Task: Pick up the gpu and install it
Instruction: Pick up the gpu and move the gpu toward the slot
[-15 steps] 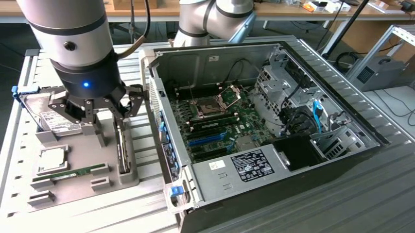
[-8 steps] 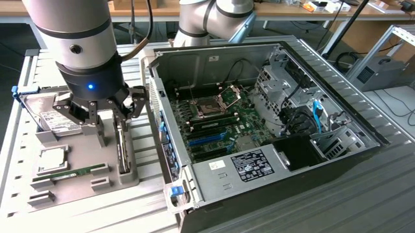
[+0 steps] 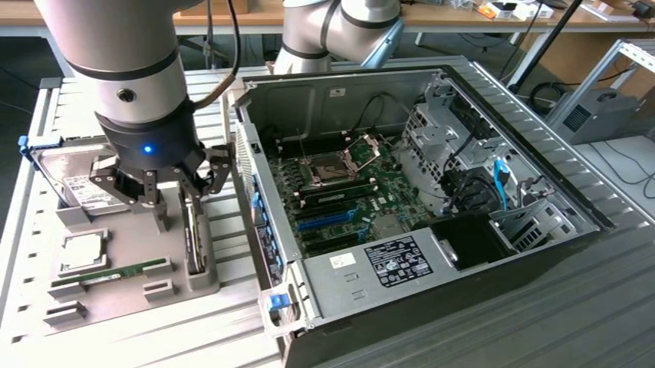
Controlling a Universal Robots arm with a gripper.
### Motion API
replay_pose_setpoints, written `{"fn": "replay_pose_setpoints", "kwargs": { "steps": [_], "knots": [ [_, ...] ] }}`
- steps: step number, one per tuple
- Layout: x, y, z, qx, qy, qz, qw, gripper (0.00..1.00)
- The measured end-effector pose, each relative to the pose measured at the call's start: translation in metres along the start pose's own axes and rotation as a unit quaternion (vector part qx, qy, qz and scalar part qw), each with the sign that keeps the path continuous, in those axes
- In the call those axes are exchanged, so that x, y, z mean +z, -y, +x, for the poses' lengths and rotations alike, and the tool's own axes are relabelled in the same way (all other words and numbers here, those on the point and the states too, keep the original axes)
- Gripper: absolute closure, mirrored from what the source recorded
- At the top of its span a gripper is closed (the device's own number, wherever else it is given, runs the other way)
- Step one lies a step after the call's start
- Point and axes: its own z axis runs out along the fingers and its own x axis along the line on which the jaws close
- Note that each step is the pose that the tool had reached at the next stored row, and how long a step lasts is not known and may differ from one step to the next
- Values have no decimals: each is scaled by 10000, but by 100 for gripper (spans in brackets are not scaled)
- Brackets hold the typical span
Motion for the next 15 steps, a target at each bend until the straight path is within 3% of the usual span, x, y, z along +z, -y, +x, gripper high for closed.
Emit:
{"fn": "replay_pose_setpoints", "kwargs": {
  "steps": [6, 15],
  "knots": [
    [135, 0, 3, 0, 0, 0, 10000, 52],
    [157, -3, -35, 0, 0, 0, 10000, 52]
  ]
}}
